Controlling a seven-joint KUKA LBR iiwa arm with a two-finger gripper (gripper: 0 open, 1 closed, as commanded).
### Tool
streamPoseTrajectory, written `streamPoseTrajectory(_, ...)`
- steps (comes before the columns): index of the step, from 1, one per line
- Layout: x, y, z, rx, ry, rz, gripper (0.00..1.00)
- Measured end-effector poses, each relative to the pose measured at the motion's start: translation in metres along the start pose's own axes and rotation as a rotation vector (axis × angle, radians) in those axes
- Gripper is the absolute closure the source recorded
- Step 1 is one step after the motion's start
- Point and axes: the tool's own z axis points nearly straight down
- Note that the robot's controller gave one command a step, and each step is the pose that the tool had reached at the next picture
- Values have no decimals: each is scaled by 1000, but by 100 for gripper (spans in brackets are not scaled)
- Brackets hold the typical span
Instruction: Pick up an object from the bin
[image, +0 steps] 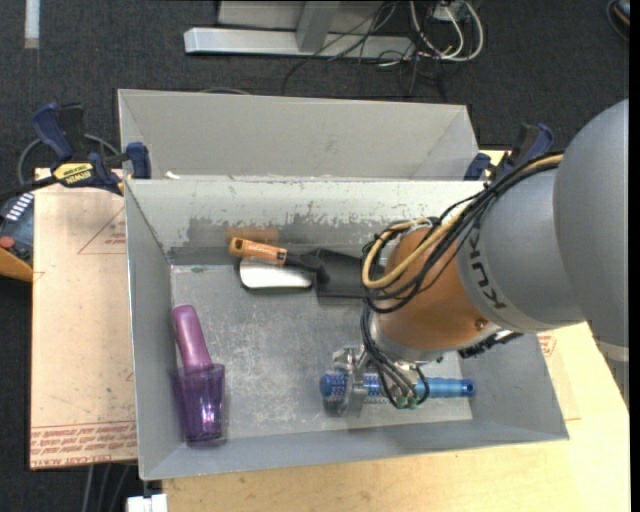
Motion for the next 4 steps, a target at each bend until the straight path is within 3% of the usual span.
streamPoseTrajectory(1,-15,-2,-76,-1,-2,0,100)
streamPoseTrajectory(2,-17,-2,-78,-2,-9,0,100)
streamPoseTrajectory(3,-29,-6,-46,-1,-1,-74,100)
streamPoseTrajectory(4,-32,-7,-115,-2,-1,-41,100)
